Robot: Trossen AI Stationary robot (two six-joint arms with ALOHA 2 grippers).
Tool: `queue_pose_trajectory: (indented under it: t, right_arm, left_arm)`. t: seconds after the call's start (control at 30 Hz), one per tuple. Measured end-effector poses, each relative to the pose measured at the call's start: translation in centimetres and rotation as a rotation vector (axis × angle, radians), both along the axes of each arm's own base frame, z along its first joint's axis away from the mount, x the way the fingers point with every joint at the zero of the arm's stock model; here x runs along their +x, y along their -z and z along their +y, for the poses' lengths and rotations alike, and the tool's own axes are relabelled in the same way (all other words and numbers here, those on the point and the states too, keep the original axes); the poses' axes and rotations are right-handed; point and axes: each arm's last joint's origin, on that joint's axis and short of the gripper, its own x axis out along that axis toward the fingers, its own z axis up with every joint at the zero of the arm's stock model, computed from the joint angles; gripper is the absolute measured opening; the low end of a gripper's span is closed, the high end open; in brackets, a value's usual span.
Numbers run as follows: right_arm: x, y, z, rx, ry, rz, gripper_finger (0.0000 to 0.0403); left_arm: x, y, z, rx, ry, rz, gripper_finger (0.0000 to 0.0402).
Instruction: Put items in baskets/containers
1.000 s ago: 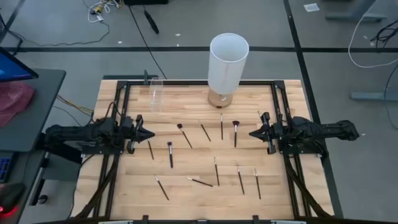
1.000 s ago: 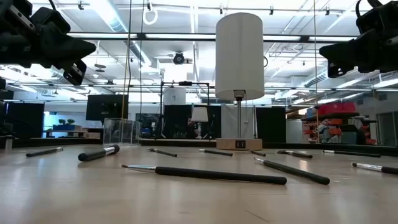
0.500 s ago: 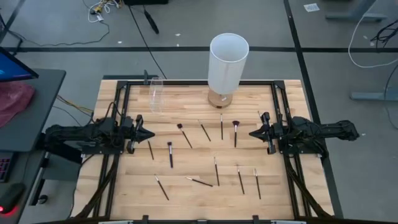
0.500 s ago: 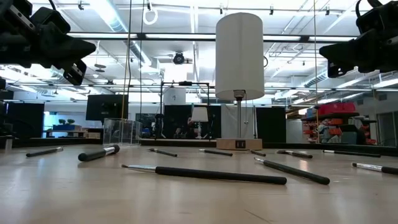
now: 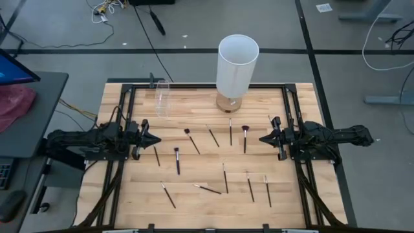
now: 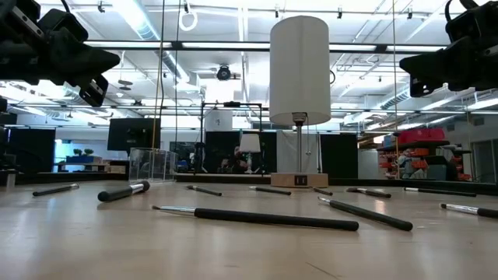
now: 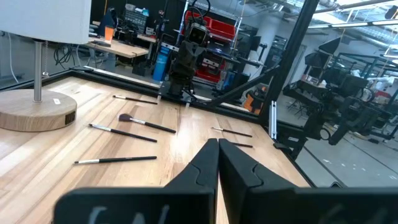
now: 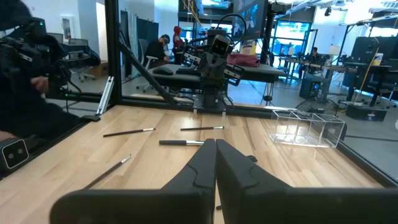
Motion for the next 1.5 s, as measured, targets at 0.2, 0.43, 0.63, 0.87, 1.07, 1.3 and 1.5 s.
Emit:
queue_pose_trajectory:
  t: [0.2, 0.43, 0.63, 0.87, 1.07, 1.3, 1.5]
  right_arm:
    - [0.0, 0.0, 0.0, 0.0, 0.0, 0.0, 0.0013]
    - [0.0, 0.0, 0.0, 0.0, 0.0, 0.0, 0.0013]
    - [0.0, 0.0, 0.0, 0.0, 0.0, 0.0, 0.0013]
    - [0.0, 0.0, 0.0, 0.0, 0.0, 0.0, 0.0013]
    - [0.0, -0.1, 0.0, -0.04, 0.001, -0.013, 0.0013]
    - [-0.3, -2.2, 0.0, 0.071, -0.008, -0.231, 0.0013]
    - [-1.1, -4.4, -0.2, 0.277, -0.038, -0.447, 0.0013]
  left_arm:
    - [0.0, 0.0, 0.0, 0.0, 0.0, 0.0, 0.0014]
    - [0.0, 0.0, 0.0, 0.0, 0.0, 0.0, 0.0014]
    - [0.0, 0.0, 0.0, 0.0, 0.0, 0.0, 0.0014]
    - [0.0, 0.0, 0.0, 0.0, 0.0, 0.0, 0.0014]
    - [0.0, 0.0, 0.0, 0.0, 0.0, 0.0, 0.0014]
    - [0.0, 0.0, 0.0, 0.0, 0.0, 0.0, 0.0014]
    - [0.0, 0.0, 0.2, -0.001, -0.06, 0.001, 0.0014]
